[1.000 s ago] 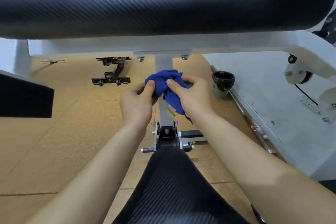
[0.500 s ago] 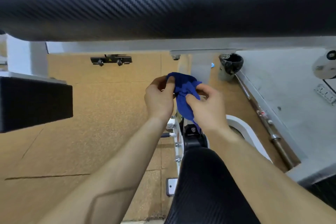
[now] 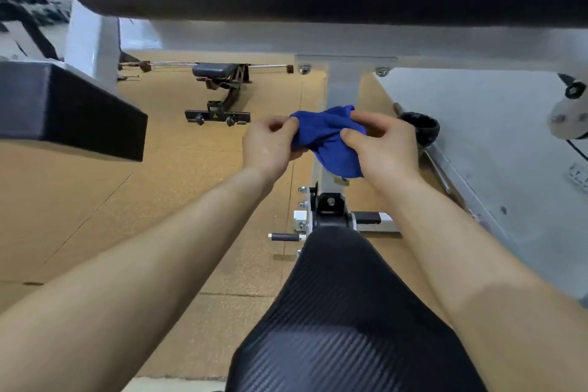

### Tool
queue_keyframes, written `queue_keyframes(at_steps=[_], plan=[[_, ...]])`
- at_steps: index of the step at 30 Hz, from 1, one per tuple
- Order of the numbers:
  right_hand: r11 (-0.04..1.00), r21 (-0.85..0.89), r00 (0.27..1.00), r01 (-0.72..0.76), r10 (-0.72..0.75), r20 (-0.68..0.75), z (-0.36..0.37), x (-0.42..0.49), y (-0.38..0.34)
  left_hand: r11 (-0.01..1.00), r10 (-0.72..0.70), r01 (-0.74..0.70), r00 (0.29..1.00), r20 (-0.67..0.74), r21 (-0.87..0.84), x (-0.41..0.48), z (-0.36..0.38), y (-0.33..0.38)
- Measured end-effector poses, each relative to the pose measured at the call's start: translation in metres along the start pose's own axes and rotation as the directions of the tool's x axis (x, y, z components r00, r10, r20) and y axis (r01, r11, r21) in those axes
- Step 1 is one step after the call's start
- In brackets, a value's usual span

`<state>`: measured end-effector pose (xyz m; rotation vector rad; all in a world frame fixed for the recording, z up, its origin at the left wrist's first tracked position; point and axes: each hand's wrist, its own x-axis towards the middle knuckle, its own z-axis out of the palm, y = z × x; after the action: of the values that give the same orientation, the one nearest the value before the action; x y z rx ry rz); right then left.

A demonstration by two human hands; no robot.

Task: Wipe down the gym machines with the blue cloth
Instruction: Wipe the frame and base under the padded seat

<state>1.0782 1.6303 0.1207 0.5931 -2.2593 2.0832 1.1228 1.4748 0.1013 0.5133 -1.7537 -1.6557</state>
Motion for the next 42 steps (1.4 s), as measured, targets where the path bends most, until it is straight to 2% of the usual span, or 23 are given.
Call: queue_keyframes(at_steps=[4,10,13,15,17,18,20,22,23,25,27,29,31,32,34,36,39,41,42], plan=[[0.997,-0.068,1.000,0.019,-0.019,-0.003,0.019,-0.004,0.009,0.999,-0.015,0.016,1.000,-0.022,0.037,0.009,-0.003,-0.022],[0.967,-0.193,0.971,0.168,-0.196,-0.137,0.053,0.009,0.040,0.994,0.053,-0.053,0.999,-0.007,-0.097,0.051,-0.009,-0.069],[0.924,-0.269,0.932,0.272,-0.323,-0.167,0.070,0.016,0.049,0.977,0.080,-0.074,0.997,0.020,-0.197,0.080,-0.001,-0.076],[0.911,-0.278,0.895,0.306,-0.375,-0.244,0.079,0.025,0.050,0.961,0.082,-0.062,0.995,0.063,-0.271,0.093,0.010,-0.074],[0.864,-0.345,0.808,0.366,-0.479,-0.344,0.083,0.035,0.048,0.941,0.137,-0.090,0.983,0.122,-0.327,0.100,0.024,-0.069],[0.816,-0.418,0.753,0.399,-0.552,-0.358,0.085,0.039,0.047,0.939,0.183,-0.129,0.973,0.144,-0.320,0.101,0.030,-0.066],[0.673,-0.599,0.665,0.433,-0.688,-0.292,0.087,0.042,0.046,0.940,0.283,-0.231,0.939,0.195,-0.251,0.099,0.035,-0.064],[0.509,-0.763,0.617,0.399,-0.764,-0.187,0.089,0.042,0.049,0.932,0.349,-0.299,0.893,0.286,-0.205,0.095,0.032,-0.068],[0.389,-0.854,0.590,0.346,-0.798,-0.124,0.089,0.042,0.051,0.927,0.370,-0.320,0.863,0.343,-0.193,0.094,0.029,-0.074],[0.074,-0.964,0.526,0.257,-0.847,0.076,0.085,0.043,0.055,0.917,0.398,-0.353,0.809,0.432,-0.184,0.094,0.020,-0.088],[-0.248,-0.937,0.474,0.247,-0.812,0.340,0.074,0.043,0.060,0.907,0.421,-0.375,0.779,0.465,-0.193,0.093,0.013,-0.095],[-0.422,-0.862,0.532,0.283,-0.679,0.507,0.065,0.035,0.067,0.896,0.444,-0.383,0.762,0.472,-0.224,0.092,0.009,-0.096],[-0.510,-0.817,0.624,0.268,-0.554,0.551,0.062,0.024,0.072,0.888,0.459,-0.374,0.763,0.455,-0.268,0.094,0.008,-0.089],[-0.545,-0.807,0.647,0.225,-0.536,0.542,0.062,0.023,0.070,0.885,0.457,-0.352,0.782,0.423,-0.306,0.096,0.009,-0.083],[-0.594,-0.796,0.644,0.117,-0.564,0.516,0.061,0.030,0.056,0.864,0.460,-0.319,0.816,0.352,-0.390,0.101,0.012,-0.068],[-0.609,-0.791,0.573,0.063,-0.627,0.528,0.058,0.043,0.037,0.830,0.512,-0.386,0.813,0.277,-0.402,0.102,0.016,-0.058],[-0.610,-0.786,0.380,0.097,-0.707,0.596,0.054,0.055,0.026,0.776,0.613,-0.531,0.761,0.212,-0.340,0.104,0.017,-0.063],[-0.628,-0.760,0.358,0.168,-0.679,0.641,0.049,0.057,0.034,0.744,0.666,-0.612,0.715,0.214,-0.270,0.103,0.017,-0.076],[-0.622,-0.753,0.366,0.214,-0.664,0.652,0.047,0.056,0.040,0.756,0.653,-0.605,0.724,0.223,-0.251,0.100,0.017,-0.082]])
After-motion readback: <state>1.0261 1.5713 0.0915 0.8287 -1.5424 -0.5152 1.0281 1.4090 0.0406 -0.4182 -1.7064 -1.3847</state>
